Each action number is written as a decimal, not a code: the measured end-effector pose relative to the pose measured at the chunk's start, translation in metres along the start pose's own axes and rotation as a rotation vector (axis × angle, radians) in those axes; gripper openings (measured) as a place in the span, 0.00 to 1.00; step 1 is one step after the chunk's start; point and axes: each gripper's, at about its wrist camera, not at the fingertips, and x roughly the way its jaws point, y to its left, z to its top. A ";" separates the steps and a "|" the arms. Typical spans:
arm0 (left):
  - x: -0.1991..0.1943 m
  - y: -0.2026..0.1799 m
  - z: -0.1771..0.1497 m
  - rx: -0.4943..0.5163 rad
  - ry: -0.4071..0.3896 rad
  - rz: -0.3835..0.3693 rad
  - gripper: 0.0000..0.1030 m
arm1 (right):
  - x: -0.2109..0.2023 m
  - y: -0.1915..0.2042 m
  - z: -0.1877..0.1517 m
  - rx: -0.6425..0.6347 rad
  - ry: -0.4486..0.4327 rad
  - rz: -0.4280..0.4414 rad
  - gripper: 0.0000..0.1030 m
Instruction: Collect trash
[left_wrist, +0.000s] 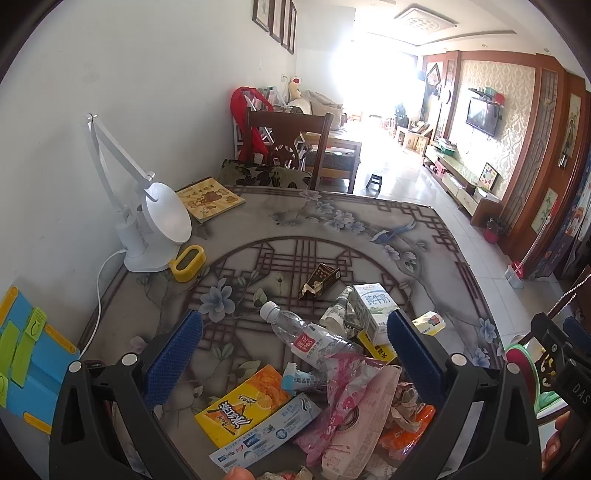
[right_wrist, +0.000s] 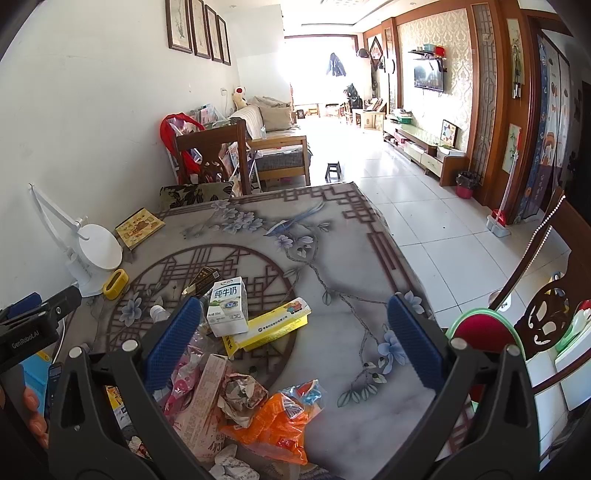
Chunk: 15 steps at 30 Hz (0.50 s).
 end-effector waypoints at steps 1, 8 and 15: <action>0.003 0.000 -0.002 -0.002 0.001 -0.004 0.93 | 0.000 0.000 0.000 -0.001 -0.001 0.000 0.97; 0.003 0.000 -0.002 0.000 0.001 -0.006 0.93 | 0.000 0.000 0.000 0.001 0.000 -0.002 0.97; 0.002 -0.001 -0.001 -0.002 0.000 -0.003 0.93 | 0.000 0.000 0.000 0.000 -0.001 0.000 0.97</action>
